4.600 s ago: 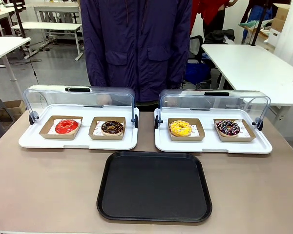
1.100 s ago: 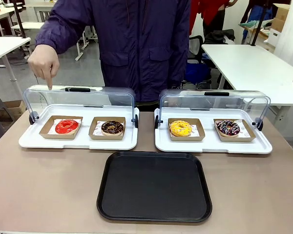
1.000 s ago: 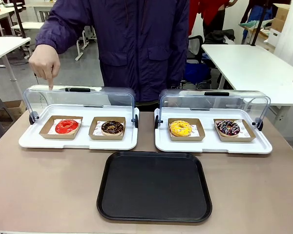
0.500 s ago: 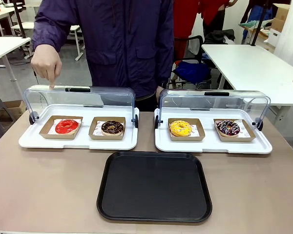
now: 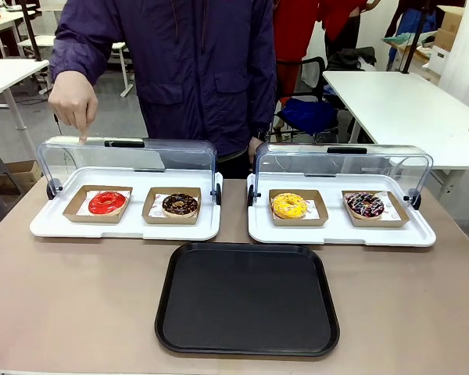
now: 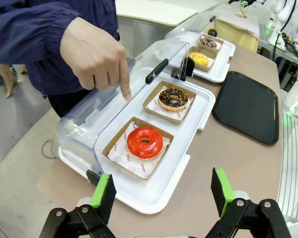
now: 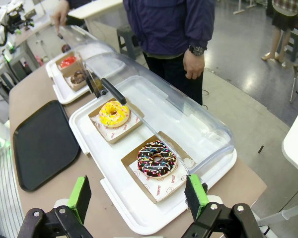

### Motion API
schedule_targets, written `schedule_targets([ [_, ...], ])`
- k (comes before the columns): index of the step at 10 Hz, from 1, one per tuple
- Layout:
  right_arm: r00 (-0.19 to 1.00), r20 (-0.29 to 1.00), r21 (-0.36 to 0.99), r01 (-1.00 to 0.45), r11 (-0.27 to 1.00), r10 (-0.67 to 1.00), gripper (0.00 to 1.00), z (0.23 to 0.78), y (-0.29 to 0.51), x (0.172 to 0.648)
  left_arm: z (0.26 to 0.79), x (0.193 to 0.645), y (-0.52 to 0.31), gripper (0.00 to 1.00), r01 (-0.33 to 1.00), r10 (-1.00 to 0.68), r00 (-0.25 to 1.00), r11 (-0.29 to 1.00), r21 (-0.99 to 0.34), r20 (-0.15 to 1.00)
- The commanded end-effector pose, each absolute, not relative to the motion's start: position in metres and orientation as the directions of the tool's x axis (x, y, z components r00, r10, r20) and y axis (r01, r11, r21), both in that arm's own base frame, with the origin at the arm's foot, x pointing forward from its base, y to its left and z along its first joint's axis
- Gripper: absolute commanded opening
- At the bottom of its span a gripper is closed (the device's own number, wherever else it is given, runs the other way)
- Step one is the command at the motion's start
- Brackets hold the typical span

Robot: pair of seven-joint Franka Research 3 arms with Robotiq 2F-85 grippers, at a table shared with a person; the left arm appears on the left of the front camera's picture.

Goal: Move the first donut from the left to the tray.
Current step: Pick up the Paper togo box containing the Donut indicated by the person and place it on the Handle tray.

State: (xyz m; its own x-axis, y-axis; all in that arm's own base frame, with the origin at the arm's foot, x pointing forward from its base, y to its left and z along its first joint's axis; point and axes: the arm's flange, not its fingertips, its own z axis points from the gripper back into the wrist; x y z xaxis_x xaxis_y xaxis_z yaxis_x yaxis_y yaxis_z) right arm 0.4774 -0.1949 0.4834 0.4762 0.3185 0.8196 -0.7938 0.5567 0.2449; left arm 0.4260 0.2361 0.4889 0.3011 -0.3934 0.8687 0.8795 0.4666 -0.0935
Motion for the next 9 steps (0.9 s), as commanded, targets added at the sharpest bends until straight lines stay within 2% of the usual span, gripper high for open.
schedule_targets([
  [1, 0.47, 0.823, 0.241, -0.797, 0.554, 0.319, 1.0, 0.486, -0.194, 0.477, 0.491, 0.426, 0.235, 1.0, 0.878, -0.389, 0.299, 0.47, -0.092, 0.871],
  [3, 0.47, 0.823, 0.241, -0.797, 0.554, 0.319, 1.0, 0.486, -0.194, 0.477, 0.489, 0.426, 0.236, 1.0, 0.879, -0.393, 0.301, 0.467, -0.094, 0.869],
  [5, 0.47, 0.823, 0.241, -0.797, 0.554, 0.319, 1.0, 0.486, -0.194, 0.477, 0.505, 0.422, 0.2, 1.0, 0.934, -0.584, 0.212, 0.358, 0.014, 0.783],
  [9, 0.47, 0.823, 0.241, -0.797, 0.554, 0.319, 1.0, 0.486, -0.194, 0.477, 0.509, 0.418, 0.132, 1.0, 0.983, -0.811, 0.089, 0.167, 0.082, 0.579],
])
